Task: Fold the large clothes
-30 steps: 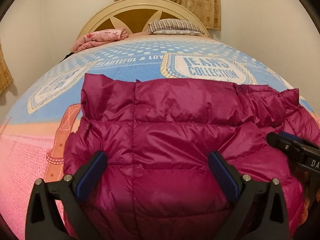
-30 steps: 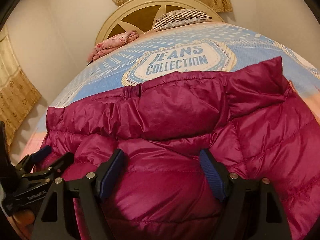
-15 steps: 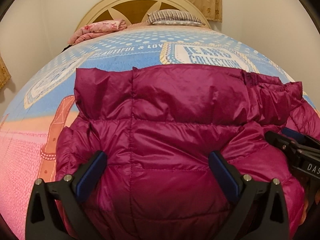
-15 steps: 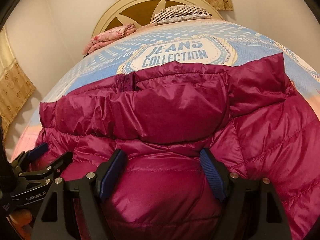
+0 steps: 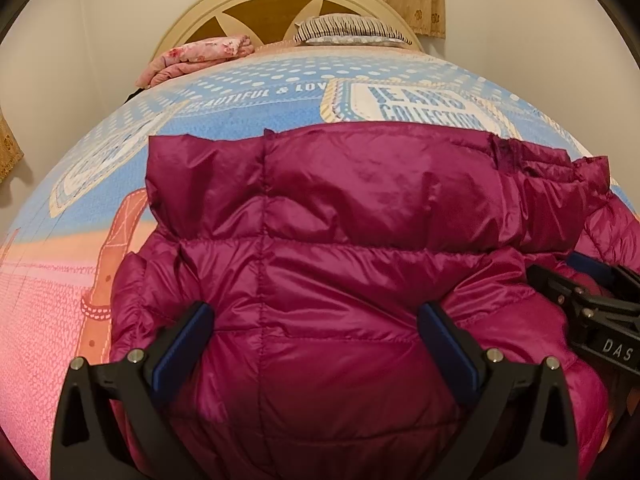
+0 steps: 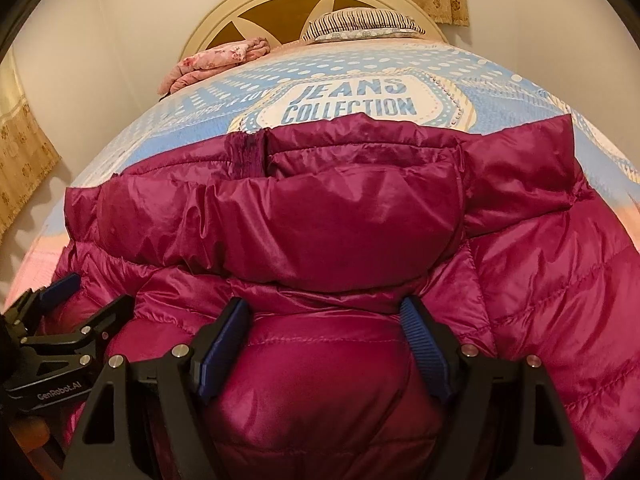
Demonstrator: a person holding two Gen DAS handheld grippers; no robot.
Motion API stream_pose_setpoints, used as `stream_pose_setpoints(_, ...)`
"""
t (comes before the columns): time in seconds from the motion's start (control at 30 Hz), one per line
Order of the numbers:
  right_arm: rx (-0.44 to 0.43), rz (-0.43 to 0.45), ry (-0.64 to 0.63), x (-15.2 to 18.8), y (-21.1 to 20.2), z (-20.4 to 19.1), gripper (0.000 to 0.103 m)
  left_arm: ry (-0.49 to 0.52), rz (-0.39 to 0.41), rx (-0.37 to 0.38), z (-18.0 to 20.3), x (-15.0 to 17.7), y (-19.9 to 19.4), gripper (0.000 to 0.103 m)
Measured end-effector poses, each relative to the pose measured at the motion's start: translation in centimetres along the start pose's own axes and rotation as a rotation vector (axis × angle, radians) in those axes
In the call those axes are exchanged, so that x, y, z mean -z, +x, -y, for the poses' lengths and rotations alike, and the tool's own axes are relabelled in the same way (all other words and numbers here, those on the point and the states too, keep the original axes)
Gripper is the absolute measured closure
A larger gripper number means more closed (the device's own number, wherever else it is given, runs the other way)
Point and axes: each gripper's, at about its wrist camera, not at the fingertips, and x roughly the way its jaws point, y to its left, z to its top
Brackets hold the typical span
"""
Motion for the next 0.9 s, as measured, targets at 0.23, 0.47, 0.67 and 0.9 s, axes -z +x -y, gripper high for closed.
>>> stream_pose_setpoints(0.23, 0.011, -0.001, -0.01, 0.0, 0.1, -0.2, 0.022, 0.012, -0.003, -0.008, 0.1, -0.1, -0.3, 0.0)
stream_pose_setpoints(0.47, 0.014, -0.002, -0.012, 0.0, 0.1, -0.2, 0.022, 0.033, 0.034, -0.005, 1.0, 0.0, -3.1, 0.0)
stream_pose_setpoints(0.67, 0.009, 0.003, -0.006, 0.0, 0.2, -0.2, 0.022, 0.087, 0.019, -0.013, 2.6, 0.7, -2.0, 0.0)
stream_pose_setpoints(0.9, -0.114, 0.082, 0.162, -1.3, -3.9, 3.1, 0.022, 0.033, -0.002, 0.033, 1.8, 0.7, -0.7, 0.0)
